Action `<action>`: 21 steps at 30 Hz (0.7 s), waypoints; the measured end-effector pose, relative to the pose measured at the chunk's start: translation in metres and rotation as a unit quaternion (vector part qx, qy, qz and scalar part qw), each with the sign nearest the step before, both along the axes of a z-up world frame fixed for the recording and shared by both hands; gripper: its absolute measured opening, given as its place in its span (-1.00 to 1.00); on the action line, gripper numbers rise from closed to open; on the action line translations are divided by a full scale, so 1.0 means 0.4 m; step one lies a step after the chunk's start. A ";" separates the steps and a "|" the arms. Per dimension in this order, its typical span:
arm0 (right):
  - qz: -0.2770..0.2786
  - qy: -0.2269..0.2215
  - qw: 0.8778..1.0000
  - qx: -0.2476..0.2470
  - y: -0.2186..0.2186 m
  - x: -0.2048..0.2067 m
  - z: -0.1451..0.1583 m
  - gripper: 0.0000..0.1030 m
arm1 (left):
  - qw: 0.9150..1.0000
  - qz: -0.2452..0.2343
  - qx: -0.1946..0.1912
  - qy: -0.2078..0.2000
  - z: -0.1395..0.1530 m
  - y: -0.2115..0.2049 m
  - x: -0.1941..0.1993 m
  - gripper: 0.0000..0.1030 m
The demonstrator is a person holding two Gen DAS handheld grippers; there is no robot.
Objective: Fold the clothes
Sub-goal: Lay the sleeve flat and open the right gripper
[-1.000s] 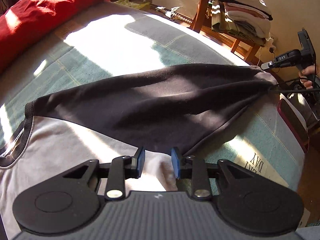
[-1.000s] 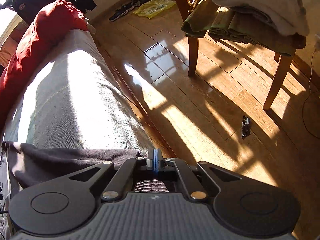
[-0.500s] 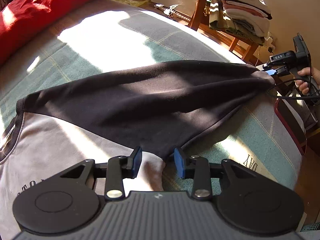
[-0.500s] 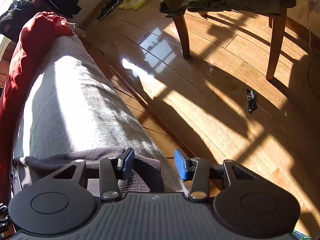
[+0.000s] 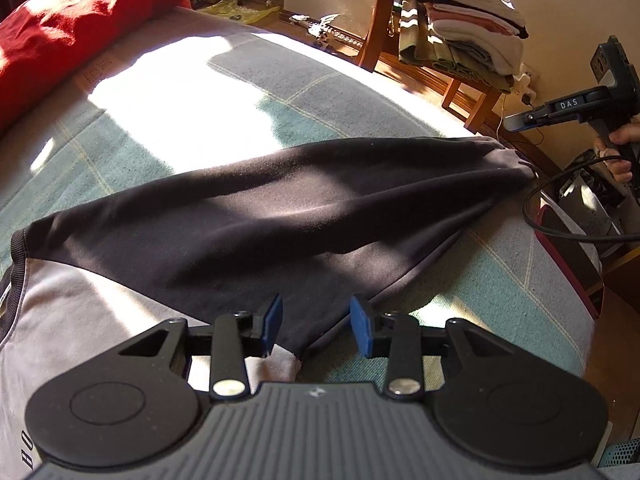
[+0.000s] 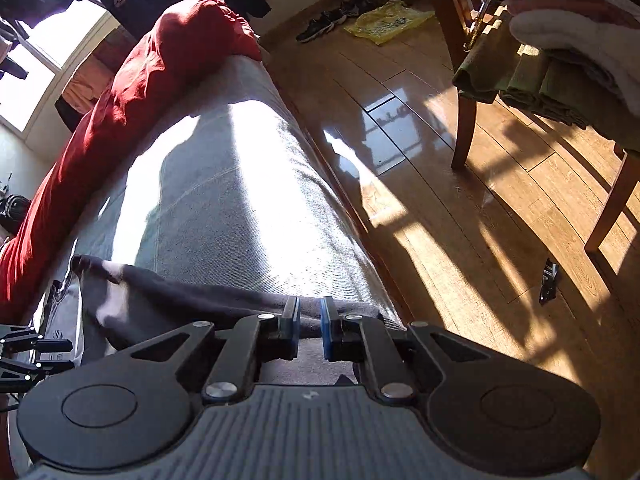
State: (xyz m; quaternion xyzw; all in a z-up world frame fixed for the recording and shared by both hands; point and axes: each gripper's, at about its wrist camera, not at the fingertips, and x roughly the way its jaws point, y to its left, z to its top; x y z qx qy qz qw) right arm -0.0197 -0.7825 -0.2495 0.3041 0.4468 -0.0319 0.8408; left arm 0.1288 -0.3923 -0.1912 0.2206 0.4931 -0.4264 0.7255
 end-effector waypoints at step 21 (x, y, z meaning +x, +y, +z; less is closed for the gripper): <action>0.231 -0.035 0.965 -0.121 0.283 0.130 0.100 -0.61 | 1.000 0.025 -0.018 -0.008 0.003 0.033 0.039 -0.25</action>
